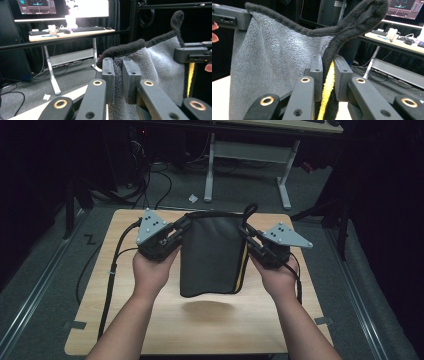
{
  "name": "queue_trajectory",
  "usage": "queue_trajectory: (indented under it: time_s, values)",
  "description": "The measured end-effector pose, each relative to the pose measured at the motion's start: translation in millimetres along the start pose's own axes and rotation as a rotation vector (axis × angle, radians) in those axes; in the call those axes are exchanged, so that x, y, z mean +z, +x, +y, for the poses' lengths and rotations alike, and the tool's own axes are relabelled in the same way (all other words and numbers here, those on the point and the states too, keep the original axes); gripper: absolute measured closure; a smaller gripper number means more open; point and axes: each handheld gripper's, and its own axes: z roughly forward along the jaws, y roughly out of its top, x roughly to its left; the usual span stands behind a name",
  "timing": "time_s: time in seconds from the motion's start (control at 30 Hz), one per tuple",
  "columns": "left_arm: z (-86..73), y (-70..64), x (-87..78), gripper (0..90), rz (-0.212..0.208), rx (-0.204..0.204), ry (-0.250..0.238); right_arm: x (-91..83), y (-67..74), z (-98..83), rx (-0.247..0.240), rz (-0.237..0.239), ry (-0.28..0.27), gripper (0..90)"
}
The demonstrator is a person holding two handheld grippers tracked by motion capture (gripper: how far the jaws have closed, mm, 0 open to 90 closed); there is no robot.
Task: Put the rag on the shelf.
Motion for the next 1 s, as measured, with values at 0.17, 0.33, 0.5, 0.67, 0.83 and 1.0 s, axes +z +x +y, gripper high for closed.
queue_trajectory:
  time_s: [0.17,0.33,0.5,0.67,0.83,1.0]
  values:
    - [-1.5,4.6,15.8,81.6,0.009,-0.006,0.011,9.1,-9.2,-1.2,0.03,-0.003,0.0,80.0]
    - [-0.7,11.8,27.0,81.5,0.02,0.001,0.022,21.7,-19.1,-1.1,0.042,-0.008,0.007,80.0]
    - [-2.3,25.3,39.7,81.5,0.049,0.011,0.059,38.4,-25.0,-2.0,0.028,-0.011,0.034,80.0]
    - [-3.7,42.1,52.8,81.5,0.058,-0.007,0.064,58.5,-33.2,-0.2,0.045,-0.005,0.039,80.0]
    - [-2.7,52.6,63.3,82.0,0.071,0.012,0.08,75.6,-43.3,2.6,0.046,-0.004,0.052,80.0]
    - [7.8,58.0,66.7,81.9,0.077,0.029,0.071,82.9,-51.7,10.5,0.047,0.01,0.054,80.0]
